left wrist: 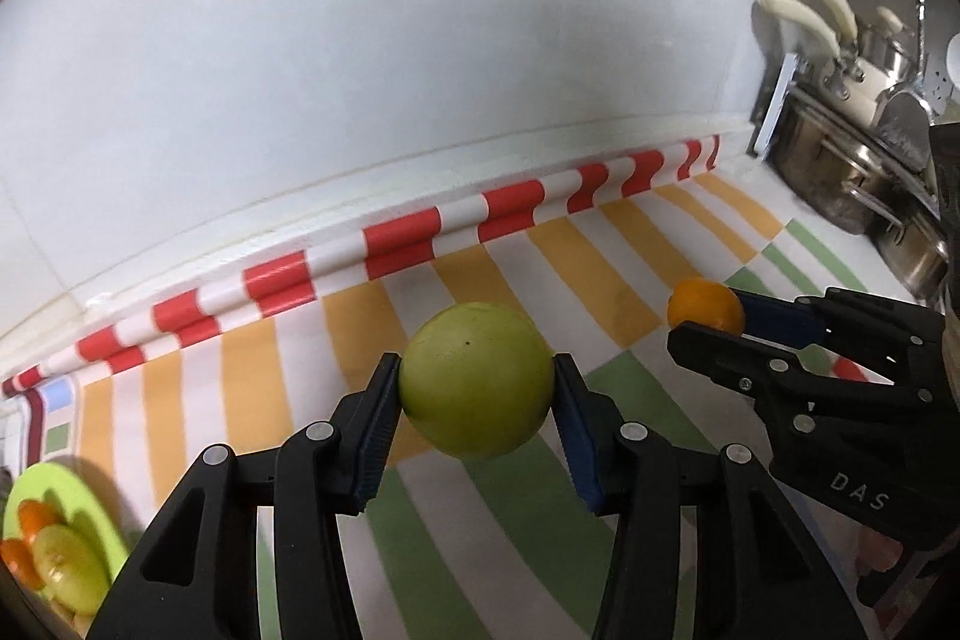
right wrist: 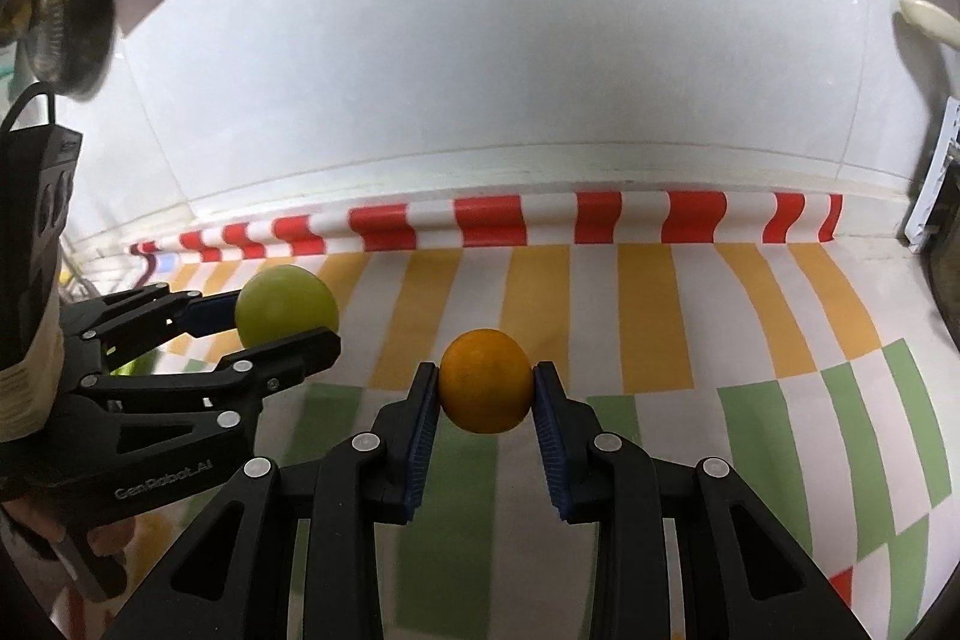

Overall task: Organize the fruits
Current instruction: 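Grasp the green grapefruit with the left tool while the right tool grasps the small mandarin, then carry the grapefruit with the left tool onto the plate while the right tool places the mandarin there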

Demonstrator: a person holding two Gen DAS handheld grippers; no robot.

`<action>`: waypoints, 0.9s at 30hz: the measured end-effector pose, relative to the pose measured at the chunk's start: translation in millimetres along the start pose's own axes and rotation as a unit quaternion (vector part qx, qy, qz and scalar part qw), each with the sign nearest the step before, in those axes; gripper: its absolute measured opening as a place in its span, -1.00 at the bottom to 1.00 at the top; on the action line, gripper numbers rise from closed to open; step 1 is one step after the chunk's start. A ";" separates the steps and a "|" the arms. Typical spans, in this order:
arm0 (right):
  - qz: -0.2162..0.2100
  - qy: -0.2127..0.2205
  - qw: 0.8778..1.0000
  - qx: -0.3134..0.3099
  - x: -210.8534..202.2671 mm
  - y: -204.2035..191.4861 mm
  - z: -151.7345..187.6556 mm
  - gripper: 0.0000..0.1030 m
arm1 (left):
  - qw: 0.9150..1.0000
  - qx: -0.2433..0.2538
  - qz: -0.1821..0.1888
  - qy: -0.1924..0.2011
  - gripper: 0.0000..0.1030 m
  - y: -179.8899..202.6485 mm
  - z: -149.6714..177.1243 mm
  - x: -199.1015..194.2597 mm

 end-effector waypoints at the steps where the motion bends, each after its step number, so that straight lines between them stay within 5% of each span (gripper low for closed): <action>1: -0.001 0.004 1.000 -0.002 -6.7 -4.6 1.7 -0.37 | 1.000 0.001 -0.003 0.003 -0.06 0.2 1.1 -7.5; 27: -0.039 0.059 0.996 -0.052 -127.3 -89.6 36.9 -0.37 | 0.995 -0.051 -0.062 0.062 -0.06 -3.1 57.8 -167.5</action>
Point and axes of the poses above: each gripper's, at about its wrist camera, not at the fingertips, and x roughly the way its jaws point, y to its right, z to its underside, the point moved 2 cm from there along x, roughly the way its jaws point, and after that the axes turned 9 degrees about x, right-handed, at the moved point
